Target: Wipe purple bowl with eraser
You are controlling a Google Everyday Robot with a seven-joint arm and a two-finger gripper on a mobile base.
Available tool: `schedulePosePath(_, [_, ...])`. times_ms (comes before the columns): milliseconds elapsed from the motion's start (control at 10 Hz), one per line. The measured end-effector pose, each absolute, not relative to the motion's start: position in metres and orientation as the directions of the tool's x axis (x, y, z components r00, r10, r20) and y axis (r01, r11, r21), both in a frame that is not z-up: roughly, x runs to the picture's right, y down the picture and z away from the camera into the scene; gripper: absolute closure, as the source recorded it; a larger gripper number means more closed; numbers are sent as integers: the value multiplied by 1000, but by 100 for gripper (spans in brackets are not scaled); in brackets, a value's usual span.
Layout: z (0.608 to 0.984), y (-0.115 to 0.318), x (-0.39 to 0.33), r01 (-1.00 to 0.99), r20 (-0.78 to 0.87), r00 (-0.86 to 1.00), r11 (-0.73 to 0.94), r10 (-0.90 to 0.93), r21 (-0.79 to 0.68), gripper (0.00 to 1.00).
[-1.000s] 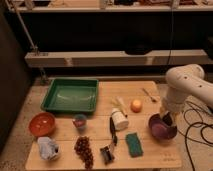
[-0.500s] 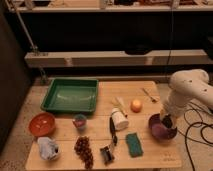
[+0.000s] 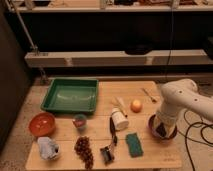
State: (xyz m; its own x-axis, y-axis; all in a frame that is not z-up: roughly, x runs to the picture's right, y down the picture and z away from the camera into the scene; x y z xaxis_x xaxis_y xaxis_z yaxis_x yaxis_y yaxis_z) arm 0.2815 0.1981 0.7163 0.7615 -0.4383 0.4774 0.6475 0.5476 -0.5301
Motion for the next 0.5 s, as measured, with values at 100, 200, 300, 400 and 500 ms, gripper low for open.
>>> schedulePosePath(100, [715,200,282,647,480,762,552,-434,-527,100])
schedulePosePath(200, [715,201,282,647,483,761,555,-433,-523,100])
schedulePosePath(300, [715,201,281,649,485,759,557,-434,-518,100])
schedulePosePath(400, [715,200,281,649,484,759,560,-435,-515,100])
schedulePosePath(500, [715,200,284,645,480,763,563,-433,-517,100])
